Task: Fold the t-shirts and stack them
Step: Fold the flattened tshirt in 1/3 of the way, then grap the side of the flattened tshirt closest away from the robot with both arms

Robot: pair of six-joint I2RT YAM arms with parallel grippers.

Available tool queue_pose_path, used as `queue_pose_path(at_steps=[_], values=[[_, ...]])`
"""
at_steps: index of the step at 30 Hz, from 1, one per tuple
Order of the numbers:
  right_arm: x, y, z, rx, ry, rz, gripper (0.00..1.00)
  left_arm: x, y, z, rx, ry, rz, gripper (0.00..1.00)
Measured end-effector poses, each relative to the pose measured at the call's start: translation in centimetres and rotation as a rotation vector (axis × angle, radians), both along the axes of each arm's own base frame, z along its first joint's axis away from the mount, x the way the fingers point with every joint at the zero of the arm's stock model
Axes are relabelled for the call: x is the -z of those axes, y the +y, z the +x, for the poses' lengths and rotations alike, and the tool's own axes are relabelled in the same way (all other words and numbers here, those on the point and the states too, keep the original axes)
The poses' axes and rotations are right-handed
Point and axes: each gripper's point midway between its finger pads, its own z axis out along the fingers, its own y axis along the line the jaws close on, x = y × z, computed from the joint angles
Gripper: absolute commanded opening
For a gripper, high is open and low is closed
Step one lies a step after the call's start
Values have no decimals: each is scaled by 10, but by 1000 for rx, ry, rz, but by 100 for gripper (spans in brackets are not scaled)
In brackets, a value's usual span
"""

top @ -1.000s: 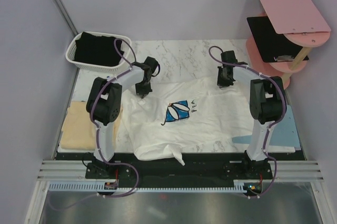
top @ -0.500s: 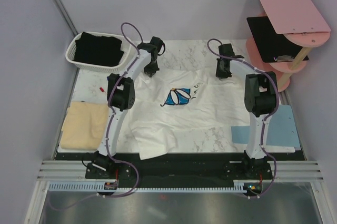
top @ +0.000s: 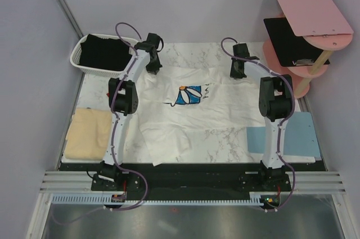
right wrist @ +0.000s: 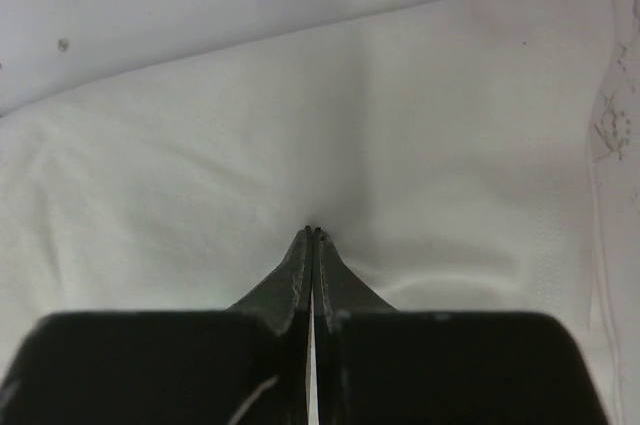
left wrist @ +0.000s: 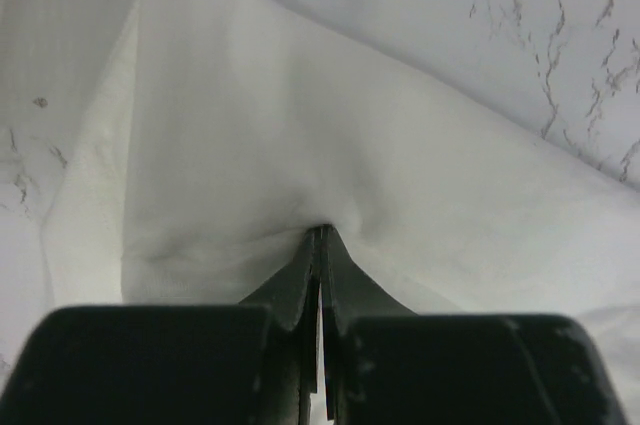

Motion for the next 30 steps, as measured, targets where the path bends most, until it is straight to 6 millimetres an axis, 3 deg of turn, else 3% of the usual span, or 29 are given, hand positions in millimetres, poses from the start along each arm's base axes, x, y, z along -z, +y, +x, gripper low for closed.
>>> queue_pose_path(at_steps=[4, 9, 12, 14, 17, 22, 24, 26, 30], values=[[0, -11, -25, 18, 34, -28, 0, -19, -3, -11, 28, -16, 1, 2], [-1, -24, -49, 45, 83, -73, 0, -78, -14, -41, 74, -83, -10, 2], [-2, -27, -64, 49, 93, -84, 0, -102, -20, -68, 99, -117, -3, 2], [-7, -28, -79, 43, 94, -91, 0, -105, -23, -90, 118, -111, 12, 2], [-27, -26, -95, 30, 67, -87, 0, -87, -29, -131, 160, -57, 45, 2], [-79, -13, -109, -9, -54, -47, 0, -34, -27, -197, 207, 99, 96, 2], [-86, -11, -116, -19, -71, -38, 0, -18, -23, -218, 208, 151, 115, 2], [-78, -12, -127, -23, -50, -39, 0, -5, -17, -238, 205, 198, 131, 2], [-40, -16, -151, -19, 64, -58, 0, 8, -8, -256, 189, 245, 150, 2]])
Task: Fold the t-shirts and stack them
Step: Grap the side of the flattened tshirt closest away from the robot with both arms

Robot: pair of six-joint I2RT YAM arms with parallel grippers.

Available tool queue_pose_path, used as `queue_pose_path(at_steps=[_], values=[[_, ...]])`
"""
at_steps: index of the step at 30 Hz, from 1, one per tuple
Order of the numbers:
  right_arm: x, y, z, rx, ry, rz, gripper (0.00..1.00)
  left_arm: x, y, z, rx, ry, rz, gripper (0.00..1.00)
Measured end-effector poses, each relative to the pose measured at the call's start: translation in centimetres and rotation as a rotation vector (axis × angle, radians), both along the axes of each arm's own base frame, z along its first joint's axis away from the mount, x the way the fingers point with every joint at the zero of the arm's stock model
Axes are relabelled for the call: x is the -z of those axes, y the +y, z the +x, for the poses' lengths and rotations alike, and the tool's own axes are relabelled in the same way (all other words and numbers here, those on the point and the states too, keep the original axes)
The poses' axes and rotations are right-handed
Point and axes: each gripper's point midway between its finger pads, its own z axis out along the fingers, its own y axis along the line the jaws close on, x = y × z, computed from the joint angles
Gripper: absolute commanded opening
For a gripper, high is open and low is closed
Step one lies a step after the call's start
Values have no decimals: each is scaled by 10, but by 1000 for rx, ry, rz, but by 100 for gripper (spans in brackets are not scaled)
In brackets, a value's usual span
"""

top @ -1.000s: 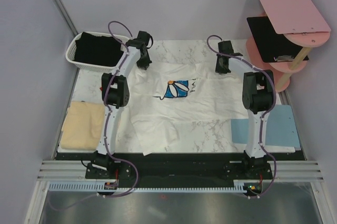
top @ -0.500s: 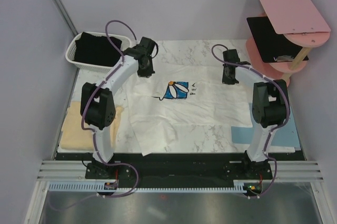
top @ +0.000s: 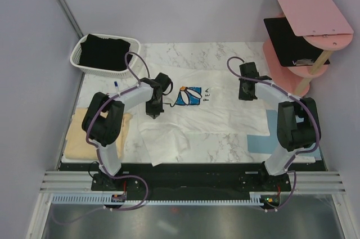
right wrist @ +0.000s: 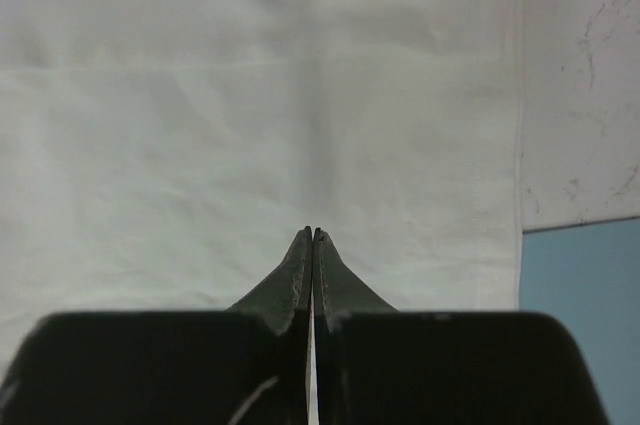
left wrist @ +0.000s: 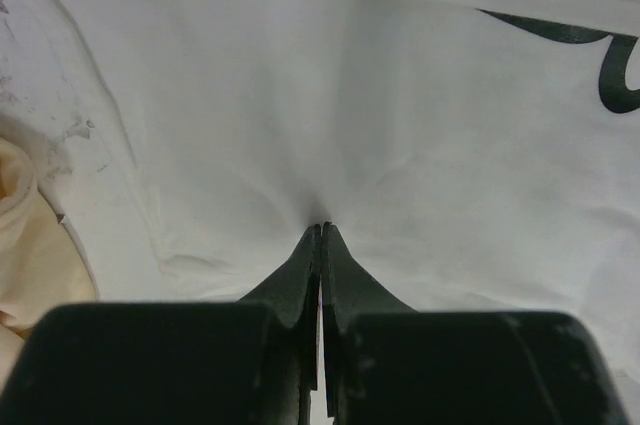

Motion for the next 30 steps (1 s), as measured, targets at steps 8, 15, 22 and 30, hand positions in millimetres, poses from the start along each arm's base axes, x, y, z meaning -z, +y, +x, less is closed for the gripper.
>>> queue_pose_path(at_steps=[8, 15, 22, 30], values=[[45, -13, -11, 45, 134, -80, 0, 8, 9, 2, -28, 11, 22, 2], [45, -20, 2, 72, 123, -130, 0, 11, 23, 10, -77, 34, 34, 2], [42, -17, 8, 67, 96, -114, 0, 9, 34, 16, -110, 23, 37, 2], [-44, -9, -14, 52, -171, 11, 83, -48, 20, 14, -40, -140, -12, 35]])
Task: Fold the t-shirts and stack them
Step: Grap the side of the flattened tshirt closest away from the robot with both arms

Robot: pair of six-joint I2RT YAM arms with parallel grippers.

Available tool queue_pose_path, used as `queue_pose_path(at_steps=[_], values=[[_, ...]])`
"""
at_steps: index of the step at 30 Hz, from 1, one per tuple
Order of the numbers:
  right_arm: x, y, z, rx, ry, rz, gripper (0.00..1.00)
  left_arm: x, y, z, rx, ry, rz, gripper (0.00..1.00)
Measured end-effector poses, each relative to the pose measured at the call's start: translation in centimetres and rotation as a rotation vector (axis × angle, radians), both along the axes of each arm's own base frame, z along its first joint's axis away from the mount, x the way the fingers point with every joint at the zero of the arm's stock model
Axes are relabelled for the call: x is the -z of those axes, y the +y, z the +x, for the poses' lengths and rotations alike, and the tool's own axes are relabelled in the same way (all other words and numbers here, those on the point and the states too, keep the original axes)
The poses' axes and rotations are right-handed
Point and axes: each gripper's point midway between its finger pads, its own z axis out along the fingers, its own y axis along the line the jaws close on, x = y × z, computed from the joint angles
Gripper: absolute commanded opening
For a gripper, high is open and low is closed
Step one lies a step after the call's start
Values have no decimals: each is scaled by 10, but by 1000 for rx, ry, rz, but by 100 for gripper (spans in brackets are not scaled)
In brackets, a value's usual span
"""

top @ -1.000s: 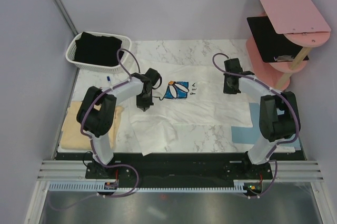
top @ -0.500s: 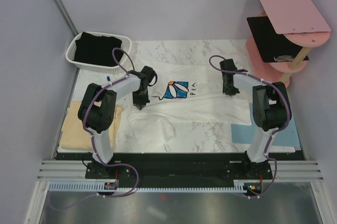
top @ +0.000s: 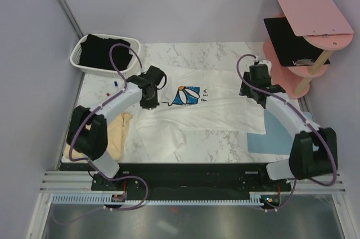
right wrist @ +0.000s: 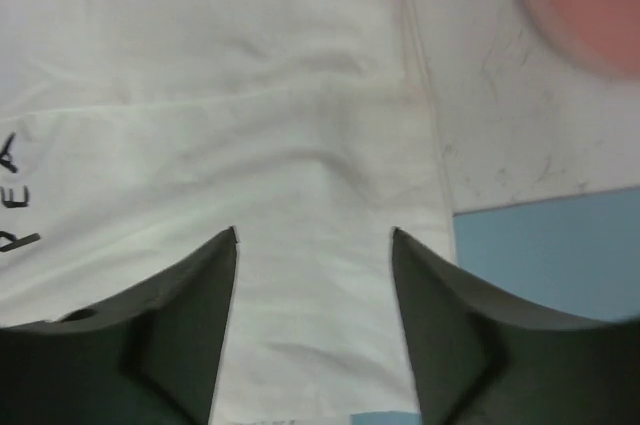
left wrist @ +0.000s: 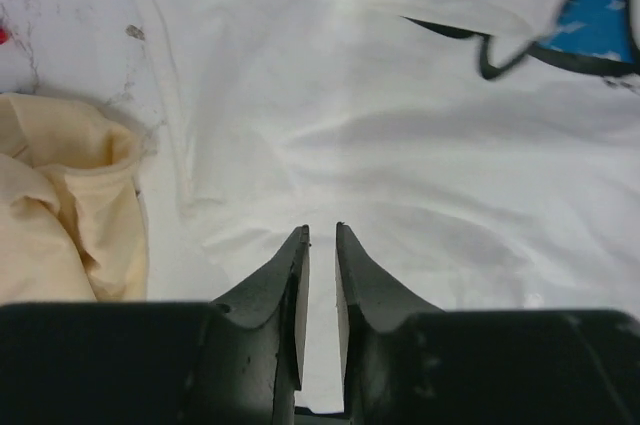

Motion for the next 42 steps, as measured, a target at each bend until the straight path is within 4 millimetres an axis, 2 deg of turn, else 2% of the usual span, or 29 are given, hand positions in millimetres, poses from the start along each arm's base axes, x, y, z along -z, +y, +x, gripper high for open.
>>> queue_pose_path(at_steps=[2, 3, 4, 5, 7, 10, 13, 16, 17, 20, 29, 36, 37, 39, 40, 42], values=[[-38, -1, -7, 10, -127, 37, 97, -31, -19, -8, 58, -92, -53, 49], [-50, -3, -11, 22, -175, 51, 97, -45, -27, -13, 84, -134, -82, 58], [-62, -7, -17, 36, -219, 70, 97, -55, -34, -19, 107, -161, -104, 64], [-70, -13, -24, 57, -251, 86, 95, -64, -42, -27, 130, -192, -132, 66], [-71, -30, -38, 116, -274, 136, 95, -70, -51, -48, 170, -219, -168, 71], [-46, -68, -59, 256, -228, 222, 93, -52, -51, -85, 193, -189, -185, 73], [-9, -88, -83, 368, -137, 355, 90, -22, -38, -117, 183, -122, -164, 74], [23, -88, -106, 441, -48, 500, 89, -5, -29, -140, 172, -81, -156, 75], [35, -84, -116, 463, -14, 558, 89, -3, -28, -145, 171, -76, -162, 75], [53, -72, -132, 489, 50, 675, 86, -4, -29, -152, 166, -80, -188, 75], [73, -33, -156, 475, 149, 893, 83, -5, -34, -156, 159, -86, -212, 76], [73, -30, -161, 468, 138, 896, 82, -5, -37, -158, 168, -85, -213, 75], [73, -30, -161, 469, 134, 895, 74, -5, -37, -158, 168, -86, -214, 75], [74, -31, -161, 474, 128, 888, 70, -5, -37, -158, 169, -86, -214, 75], [75, -32, -162, 484, 128, 887, 60, -5, -38, -159, 170, -86, -215, 75], [77, -34, -162, 500, 125, 879, 51, -5, -38, -159, 170, -86, -216, 73]])
